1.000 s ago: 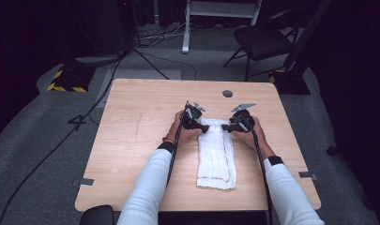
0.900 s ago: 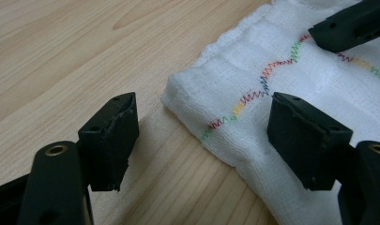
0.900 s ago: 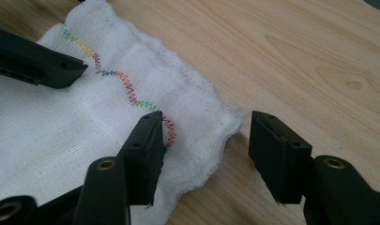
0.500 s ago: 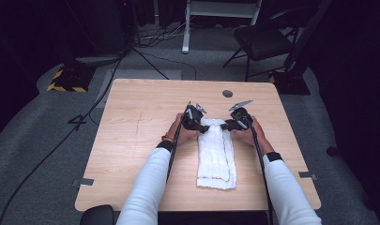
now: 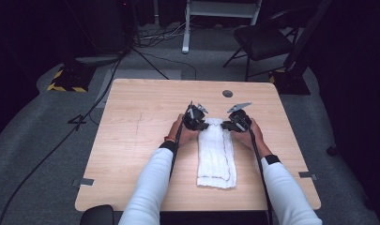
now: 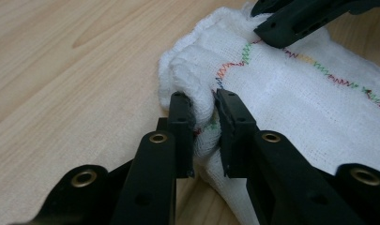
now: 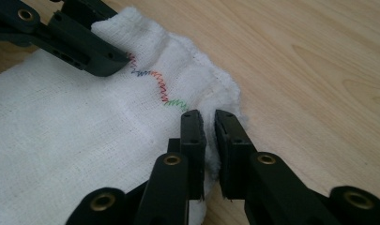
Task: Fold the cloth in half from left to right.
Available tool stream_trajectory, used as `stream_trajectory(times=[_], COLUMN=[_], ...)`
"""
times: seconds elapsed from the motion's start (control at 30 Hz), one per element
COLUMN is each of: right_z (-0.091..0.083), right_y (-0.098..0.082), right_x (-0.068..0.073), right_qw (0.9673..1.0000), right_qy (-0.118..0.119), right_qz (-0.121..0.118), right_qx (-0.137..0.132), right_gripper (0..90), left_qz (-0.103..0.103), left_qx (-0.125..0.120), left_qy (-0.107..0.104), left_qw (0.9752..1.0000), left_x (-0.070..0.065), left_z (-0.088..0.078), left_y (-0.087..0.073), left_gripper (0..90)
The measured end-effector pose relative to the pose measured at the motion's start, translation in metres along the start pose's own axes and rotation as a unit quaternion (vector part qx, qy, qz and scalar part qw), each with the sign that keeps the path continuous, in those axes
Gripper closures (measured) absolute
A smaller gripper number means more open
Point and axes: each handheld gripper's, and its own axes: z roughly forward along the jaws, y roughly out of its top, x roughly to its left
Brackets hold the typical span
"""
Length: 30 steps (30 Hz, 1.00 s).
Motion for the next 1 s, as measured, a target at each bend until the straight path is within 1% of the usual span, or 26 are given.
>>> stream_trajectory(times=[0.13,0.2,0.23,0.27,0.3,0.37,0.4,0.47,0.53,0.57,0.67,0.73,0.8,0.87,1.0], right_z=[0.000,0.000,-0.001,-0.003,-0.004,-0.009,-0.012,-0.015,-0.019,-0.022,-0.028,-0.032,-0.036,-0.041,-0.048], right_y=[0.000,0.001,0.002,0.004,0.005,0.008,0.010,0.013,0.017,0.018,0.021,0.024,0.027,0.030,0.034], right_x=[-0.001,-0.001,0.000,0.000,0.000,-0.001,-0.001,0.000,0.001,0.001,0.001,0.000,0.001,0.002,0.003], right_qw=[0.9998,0.9996,0.9994,0.9992,0.9991,0.9984,0.9981,0.9971,0.9962,0.9959,0.9946,0.9941,0.9932,0.9916,0.9901], right_qy=[-0.015,-0.022,-0.027,-0.032,-0.033,-0.038,-0.040,-0.049,-0.056,-0.058,-0.062,-0.061,-0.064,-0.071,-0.074], right_qz=[-0.004,-0.012,-0.017,-0.017,-0.016,-0.012,-0.012,-0.021,-0.025,-0.024,-0.024,-0.019,-0.021,-0.026,-0.028], right_qx=[-0.010,-0.010,-0.013,-0.019,-0.023,-0.041,-0.046,-0.054,-0.062,-0.065,-0.079,-0.088,-0.095,-0.105,-0.116], right_gripper=[83.6,83.7,83.8,83.8,83.9,84.0,84.0,84.1,84.2,84.2,84.2,84.3,84.3,84.3,84.4], left_qz=[0.015,0.021,0.021,0.022,0.017,0.015,0.015,0.016,0.026,0.030,0.027,0.032,0.036,0.038,0.044], left_qx=[0.002,0.005,0.003,0.003,-0.005,-0.009,-0.014,-0.021,-0.027,-0.029,-0.047,-0.051,-0.051,-0.059,-0.075], left_qy=[0.022,0.030,0.035,0.037,0.041,0.046,0.046,0.048,0.052,0.052,0.046,0.050,0.055,0.056,0.051], left_qw=[0.9996,0.9993,0.9991,0.9991,0.9990,0.9988,0.9987,0.9985,0.9979,0.9978,0.9975,0.9969,0.9965,0.9960,0.9949], left_x=[-0.002,-0.002,-0.002,-0.002,-0.001,0.001,0.002,0.003,0.003,0.003,0.006,0.006,0.006,0.007,0.007], left_z=[0.003,0.003,0.004,0.003,0.002,-0.001,-0.004,-0.009,-0.014,-0.017,-0.026,-0.031,-0.034,-0.039,-0.049], left_y=[0.004,0.006,0.007,0.008,0.009,0.011,0.012,0.016,0.020,0.022,0.027,0.031,0.035,0.038,0.043], left_gripper=[78.6,78.9,79.0,79.2,79.2,79.5,79.6,79.6,79.5,79.4,79.5,79.5,79.5,79.6,79.5])
